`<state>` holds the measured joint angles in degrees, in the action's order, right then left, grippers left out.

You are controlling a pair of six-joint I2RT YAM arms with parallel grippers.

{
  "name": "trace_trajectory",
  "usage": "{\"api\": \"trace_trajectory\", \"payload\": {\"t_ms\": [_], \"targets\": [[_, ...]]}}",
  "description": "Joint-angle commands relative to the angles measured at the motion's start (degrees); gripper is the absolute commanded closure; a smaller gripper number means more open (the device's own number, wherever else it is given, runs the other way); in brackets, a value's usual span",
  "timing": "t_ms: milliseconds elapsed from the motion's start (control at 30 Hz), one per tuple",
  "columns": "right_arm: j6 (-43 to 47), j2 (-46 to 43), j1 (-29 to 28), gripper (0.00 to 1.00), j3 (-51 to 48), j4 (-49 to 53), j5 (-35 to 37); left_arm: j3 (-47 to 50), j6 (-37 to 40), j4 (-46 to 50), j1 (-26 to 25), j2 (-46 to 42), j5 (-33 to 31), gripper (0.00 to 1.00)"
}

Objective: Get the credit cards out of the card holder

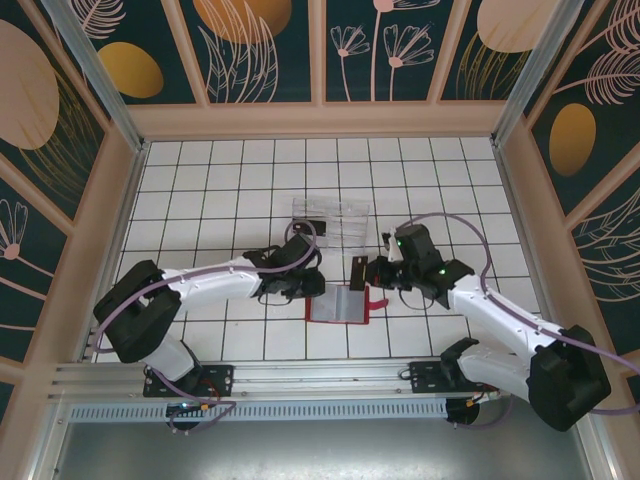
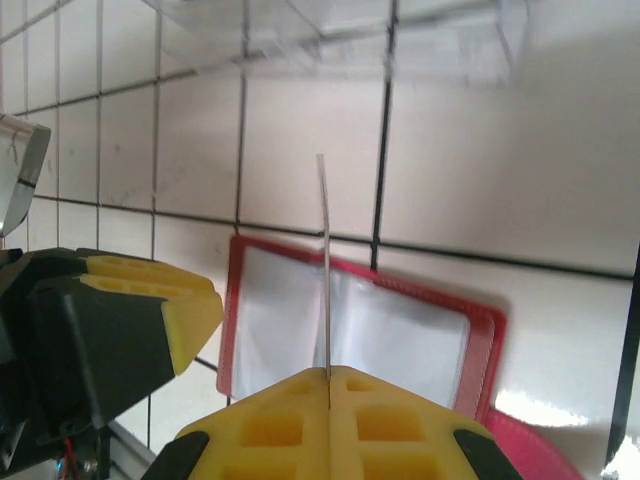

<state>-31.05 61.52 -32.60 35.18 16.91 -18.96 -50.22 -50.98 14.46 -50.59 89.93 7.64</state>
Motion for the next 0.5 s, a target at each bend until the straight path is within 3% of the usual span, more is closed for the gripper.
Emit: {"api": "trace_trajectory", "payload": {"t_ms": [0, 267, 467], "targets": [[12.02, 1.82, 0.42, 1.00, 6.15, 4.69, 6.08, -3.32, 3.30, 4.25, 1.96, -3.48, -2.67, 0.76], [40.50, 11.65, -0.13, 1.00, 21.89, 12.55, 13.94, -3.03, 9.13, 4.14, 10.52, -8.08, 1.59, 0.74], [63.36, 16.44, -4.52, 1.00, 29.54, 18.39, 19.56, -3.90, 16.69, 7.11, 17.76, -8.81, 4.77, 0.74]]}}
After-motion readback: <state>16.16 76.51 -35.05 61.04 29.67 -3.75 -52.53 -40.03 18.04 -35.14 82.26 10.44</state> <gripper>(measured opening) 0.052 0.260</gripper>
